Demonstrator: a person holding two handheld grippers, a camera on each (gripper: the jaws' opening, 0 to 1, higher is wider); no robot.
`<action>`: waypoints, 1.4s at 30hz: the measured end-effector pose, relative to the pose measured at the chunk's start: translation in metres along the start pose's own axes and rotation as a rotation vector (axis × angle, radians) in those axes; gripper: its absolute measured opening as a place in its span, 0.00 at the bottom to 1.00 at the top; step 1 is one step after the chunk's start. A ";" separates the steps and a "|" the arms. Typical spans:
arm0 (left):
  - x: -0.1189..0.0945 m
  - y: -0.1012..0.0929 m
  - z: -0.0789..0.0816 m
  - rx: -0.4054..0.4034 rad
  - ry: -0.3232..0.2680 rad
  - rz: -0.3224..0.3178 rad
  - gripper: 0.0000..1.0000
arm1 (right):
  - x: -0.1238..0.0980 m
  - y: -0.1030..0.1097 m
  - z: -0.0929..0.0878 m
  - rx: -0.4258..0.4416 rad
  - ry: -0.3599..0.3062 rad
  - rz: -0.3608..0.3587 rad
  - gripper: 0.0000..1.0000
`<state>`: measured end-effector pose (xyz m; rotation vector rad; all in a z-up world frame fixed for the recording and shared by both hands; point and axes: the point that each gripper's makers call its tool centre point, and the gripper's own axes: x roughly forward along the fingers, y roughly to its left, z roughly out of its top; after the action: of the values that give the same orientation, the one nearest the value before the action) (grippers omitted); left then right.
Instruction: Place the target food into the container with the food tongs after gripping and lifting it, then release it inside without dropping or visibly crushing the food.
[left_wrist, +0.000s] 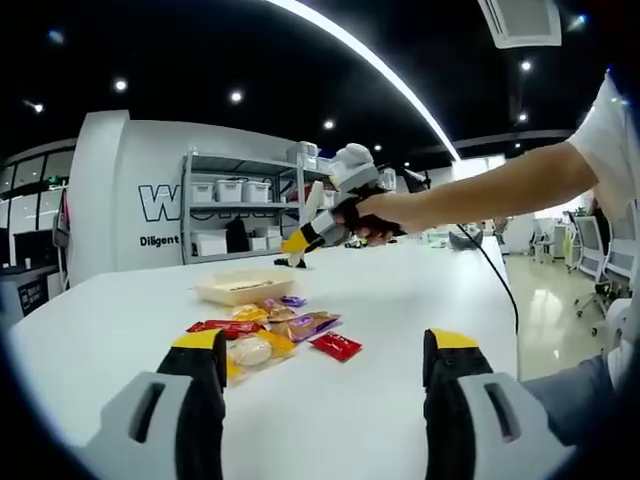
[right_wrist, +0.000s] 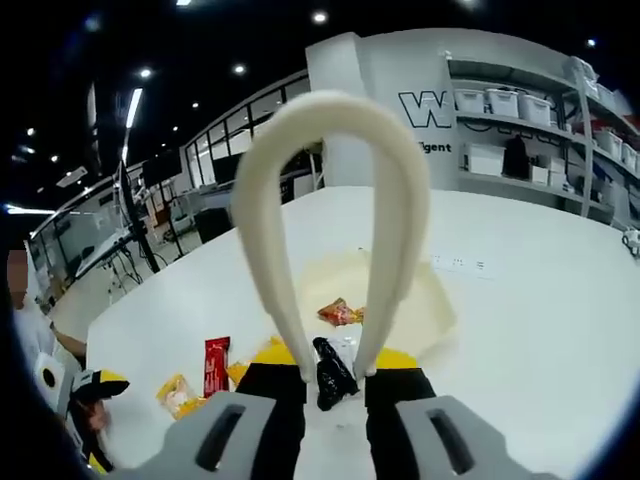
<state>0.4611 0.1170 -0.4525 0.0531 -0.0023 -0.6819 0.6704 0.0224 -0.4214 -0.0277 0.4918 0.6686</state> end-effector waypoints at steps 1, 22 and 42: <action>0.000 0.000 0.000 0.003 -0.002 -0.001 0.78 | 0.003 -0.001 0.001 0.004 0.000 -0.001 0.16; 0.000 0.006 0.000 0.032 -0.007 0.043 0.90 | 0.057 -0.025 -0.001 0.016 0.014 -0.028 0.16; 0.001 0.002 -0.001 0.033 -0.004 0.021 0.83 | 0.071 -0.036 0.000 0.025 -0.009 -0.043 0.18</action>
<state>0.4629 0.1176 -0.4536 0.0832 -0.0175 -0.6608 0.7404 0.0355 -0.4575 -0.0122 0.4899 0.6206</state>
